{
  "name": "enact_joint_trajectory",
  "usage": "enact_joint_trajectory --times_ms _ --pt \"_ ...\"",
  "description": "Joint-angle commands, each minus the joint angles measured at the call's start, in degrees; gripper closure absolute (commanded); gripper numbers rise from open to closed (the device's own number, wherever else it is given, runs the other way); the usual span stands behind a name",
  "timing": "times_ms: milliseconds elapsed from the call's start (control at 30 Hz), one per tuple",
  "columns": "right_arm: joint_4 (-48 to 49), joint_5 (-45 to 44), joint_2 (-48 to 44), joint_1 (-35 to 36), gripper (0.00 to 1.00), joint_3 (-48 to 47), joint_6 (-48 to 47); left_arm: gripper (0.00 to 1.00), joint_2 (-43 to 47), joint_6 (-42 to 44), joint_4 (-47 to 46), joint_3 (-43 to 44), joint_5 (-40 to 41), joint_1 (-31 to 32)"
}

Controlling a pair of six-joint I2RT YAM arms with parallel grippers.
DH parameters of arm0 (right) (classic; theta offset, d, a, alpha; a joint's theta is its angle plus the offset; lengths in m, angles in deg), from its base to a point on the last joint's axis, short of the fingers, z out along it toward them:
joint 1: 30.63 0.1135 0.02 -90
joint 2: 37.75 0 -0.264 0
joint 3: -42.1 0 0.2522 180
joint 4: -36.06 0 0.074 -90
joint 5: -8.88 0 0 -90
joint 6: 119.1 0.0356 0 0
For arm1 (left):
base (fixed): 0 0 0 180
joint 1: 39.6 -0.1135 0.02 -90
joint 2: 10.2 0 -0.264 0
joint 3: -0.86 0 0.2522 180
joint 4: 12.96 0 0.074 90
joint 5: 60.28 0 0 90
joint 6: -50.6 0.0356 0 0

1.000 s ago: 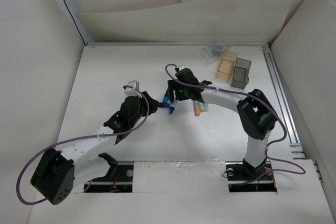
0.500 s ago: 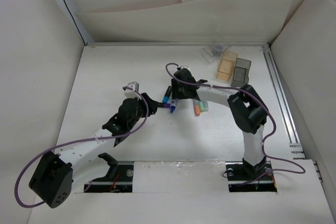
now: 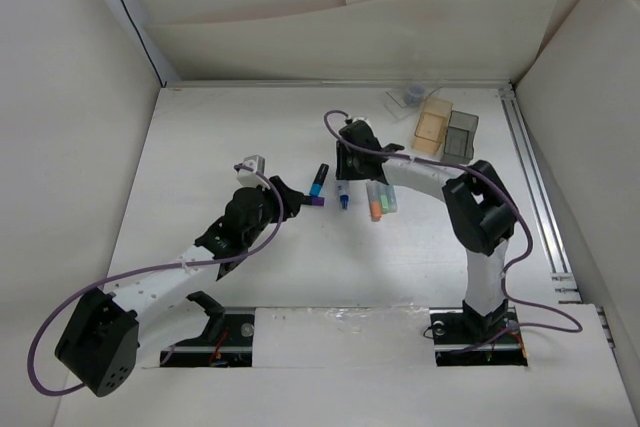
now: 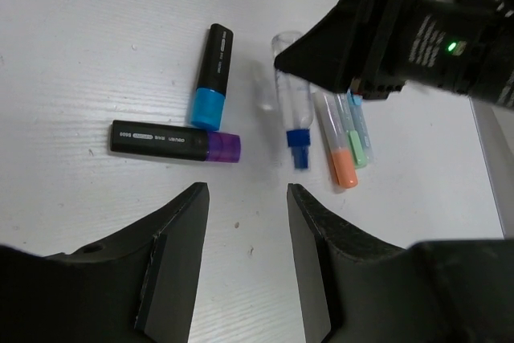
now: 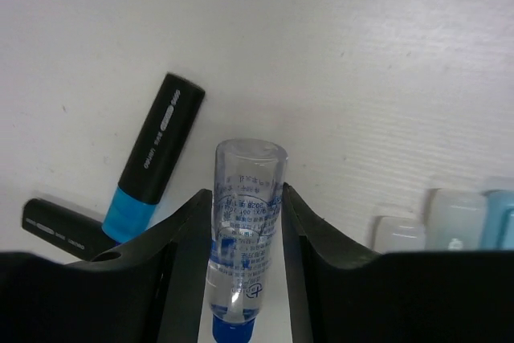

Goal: Sort the stationery into containers
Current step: Pick up the stationery from the center of the board, then place the stationery in the storage box.

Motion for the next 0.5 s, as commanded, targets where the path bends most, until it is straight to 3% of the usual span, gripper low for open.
enact_joint_trajectory --times_ms 0,167,467 --pt "0.9 -2.0 -6.1 -4.0 0.83 -7.1 -3.6 0.59 0.1 0.7 -3.2 -0.4 -0.9 0.2" --pt "4.2 -7.2 -4.4 -10.5 0.84 -17.4 -8.7 0.59 -1.7 0.7 -3.2 -0.4 -0.9 0.2" --pt "11.3 -18.2 11.8 -19.3 0.87 -36.2 -11.8 0.59 -3.9 0.7 -5.7 -0.4 -1.4 0.2"
